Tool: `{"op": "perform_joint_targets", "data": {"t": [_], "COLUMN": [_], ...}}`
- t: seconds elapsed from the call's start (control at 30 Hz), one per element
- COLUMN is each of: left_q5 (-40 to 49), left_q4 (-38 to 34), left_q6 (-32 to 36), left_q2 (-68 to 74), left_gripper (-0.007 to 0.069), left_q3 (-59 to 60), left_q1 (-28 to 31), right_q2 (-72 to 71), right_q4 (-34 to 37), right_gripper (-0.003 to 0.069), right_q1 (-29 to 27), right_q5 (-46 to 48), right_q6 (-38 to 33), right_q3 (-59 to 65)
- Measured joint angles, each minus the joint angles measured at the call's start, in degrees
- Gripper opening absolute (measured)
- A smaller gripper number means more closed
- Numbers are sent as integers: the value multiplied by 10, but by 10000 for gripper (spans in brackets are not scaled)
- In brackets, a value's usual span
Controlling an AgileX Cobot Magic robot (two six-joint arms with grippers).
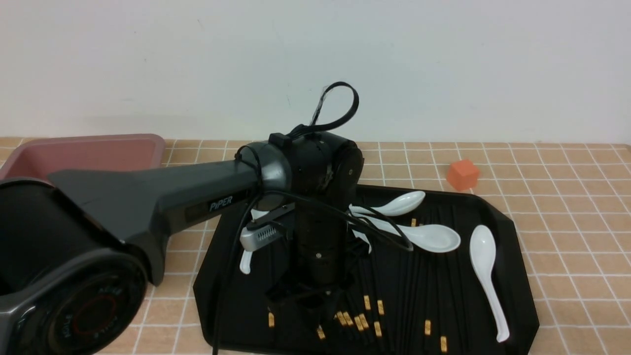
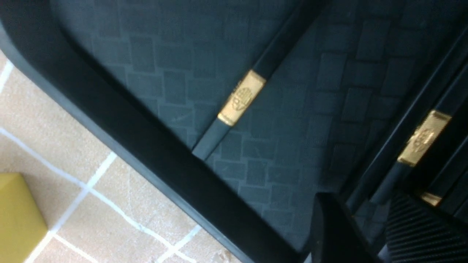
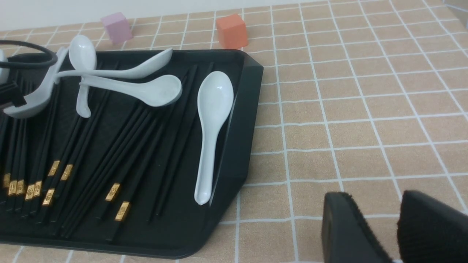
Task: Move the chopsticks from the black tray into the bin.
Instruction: Use the left arm to grab a pair of chopsticks
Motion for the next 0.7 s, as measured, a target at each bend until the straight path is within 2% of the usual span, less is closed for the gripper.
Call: {"op": "perform_joint_targets", "data": {"t": [0.7], "left_q5": [-24], "left_q4": [21], "left_q6": [-41], "left_q2": [4], "left_gripper": [238], "left_q3": [0], "left_q1": [0], "right_q2": [0], "right_q4": [0], "right_gripper": [240], "right_q1": [0], "right_q5": [0], "right_q6": [0], "right_q3": [0]}}
